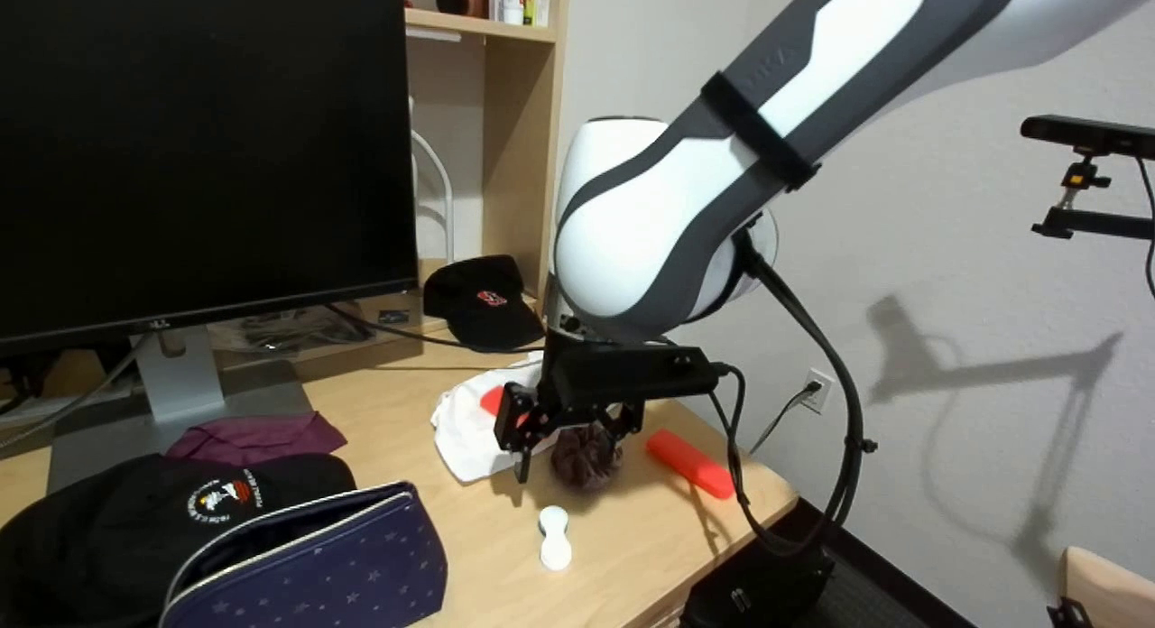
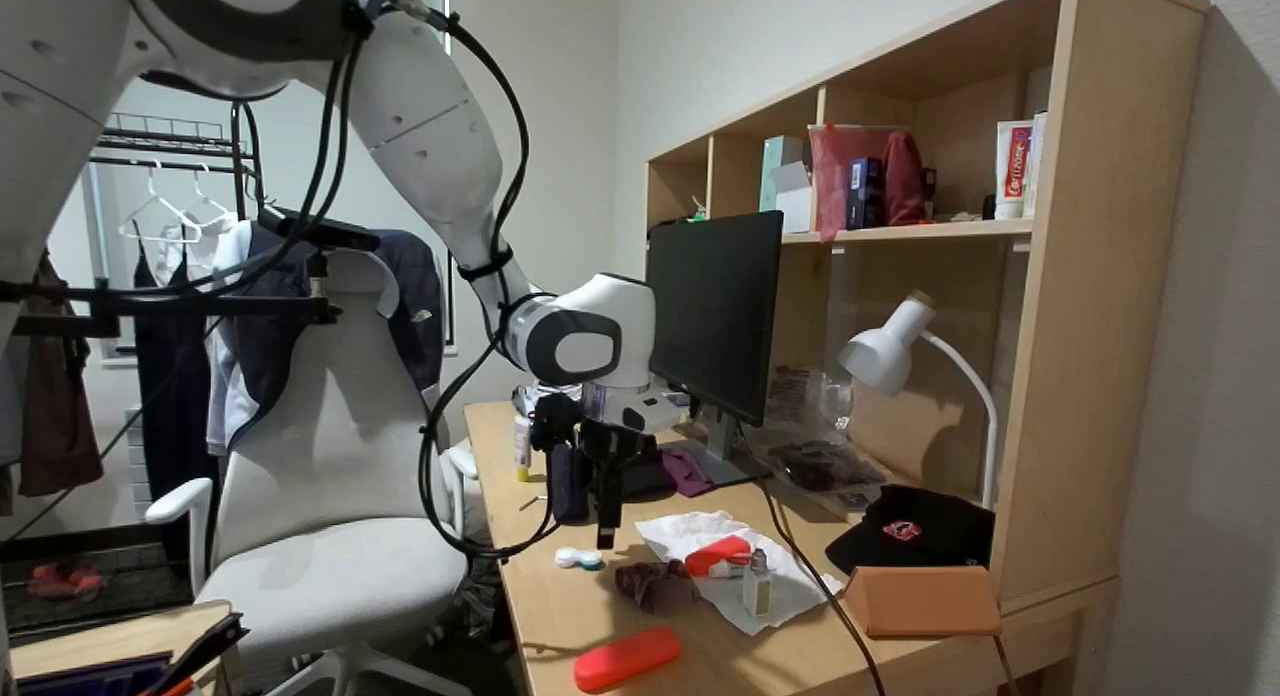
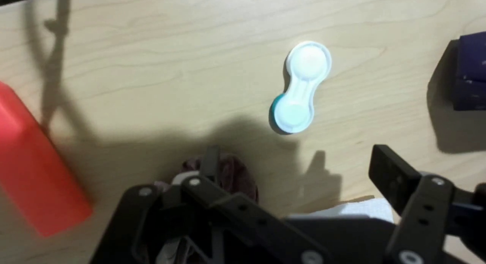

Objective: Move the white object to the right

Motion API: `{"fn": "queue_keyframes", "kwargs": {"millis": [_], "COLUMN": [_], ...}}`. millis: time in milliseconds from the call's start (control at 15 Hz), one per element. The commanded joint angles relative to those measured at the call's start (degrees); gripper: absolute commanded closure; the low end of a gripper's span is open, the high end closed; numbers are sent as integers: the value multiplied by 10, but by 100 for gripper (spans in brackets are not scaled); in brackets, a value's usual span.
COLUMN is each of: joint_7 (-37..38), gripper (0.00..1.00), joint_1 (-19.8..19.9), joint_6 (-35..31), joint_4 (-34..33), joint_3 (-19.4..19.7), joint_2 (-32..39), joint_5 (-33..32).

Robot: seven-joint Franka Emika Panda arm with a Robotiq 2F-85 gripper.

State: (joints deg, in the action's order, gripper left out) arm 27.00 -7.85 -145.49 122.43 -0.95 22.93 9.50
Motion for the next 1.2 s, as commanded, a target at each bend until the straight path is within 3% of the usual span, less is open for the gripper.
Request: {"fn": "queue_keyframes", "kwargs": {"millis": [0,267,667,1133], "joint_7": [18,7,113,160], "gripper": [0,0,0,0], "joint_1": [-4,-4,-62,-87], "joint_6": [-41,-24,-26,-21], "joint_4": [11,0,3,1], "joint_3": [-2,3,46,42], "joint_2": [12,17,22,42], "joint_5": [25,15,-44,-77]}}
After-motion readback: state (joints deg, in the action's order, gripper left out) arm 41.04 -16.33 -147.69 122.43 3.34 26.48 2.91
